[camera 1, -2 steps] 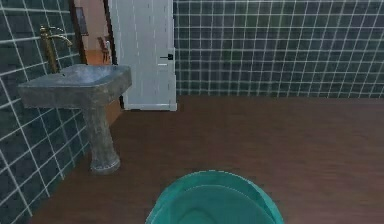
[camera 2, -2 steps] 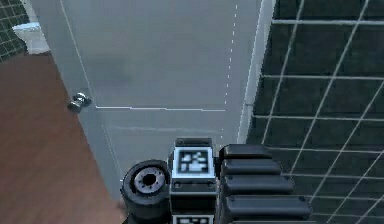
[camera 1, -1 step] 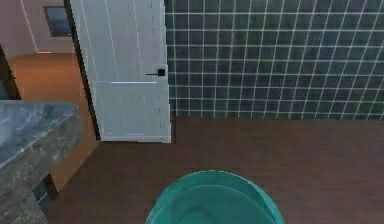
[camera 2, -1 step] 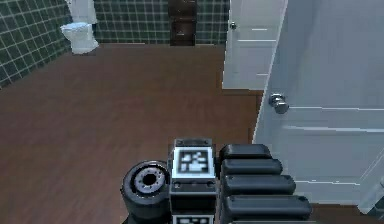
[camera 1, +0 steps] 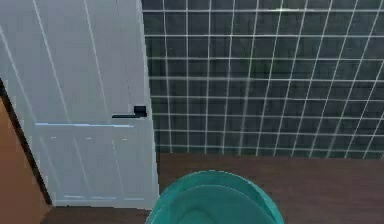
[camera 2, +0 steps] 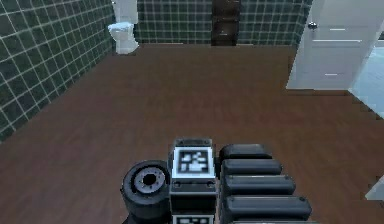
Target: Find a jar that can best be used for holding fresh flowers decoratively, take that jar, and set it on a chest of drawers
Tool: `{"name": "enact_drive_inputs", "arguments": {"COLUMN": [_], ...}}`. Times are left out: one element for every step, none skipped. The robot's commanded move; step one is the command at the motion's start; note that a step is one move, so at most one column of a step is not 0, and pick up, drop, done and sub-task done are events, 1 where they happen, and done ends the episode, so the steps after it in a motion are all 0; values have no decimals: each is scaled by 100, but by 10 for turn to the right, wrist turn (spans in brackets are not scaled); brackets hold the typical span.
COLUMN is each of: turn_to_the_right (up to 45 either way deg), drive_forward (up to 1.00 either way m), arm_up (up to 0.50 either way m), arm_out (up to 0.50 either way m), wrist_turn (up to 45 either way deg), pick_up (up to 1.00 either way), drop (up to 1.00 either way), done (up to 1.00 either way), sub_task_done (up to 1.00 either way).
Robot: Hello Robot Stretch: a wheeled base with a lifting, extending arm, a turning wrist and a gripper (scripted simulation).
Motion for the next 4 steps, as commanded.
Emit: {"name": "enact_drive_inputs", "arguments": {"turn_to_the_right": [120,0,-450,0], "drive_forward": [0,25,0,25], "arm_up": [0,0,0,0], "arm_out": [0,0,0,0], "wrist_turn": [0,0,0,0], "pick_up": [0,0,0,0], "drop": [0,0,0,0], "done": [0,0,0,0], "sub_task_done": [0,0,0,0]}}
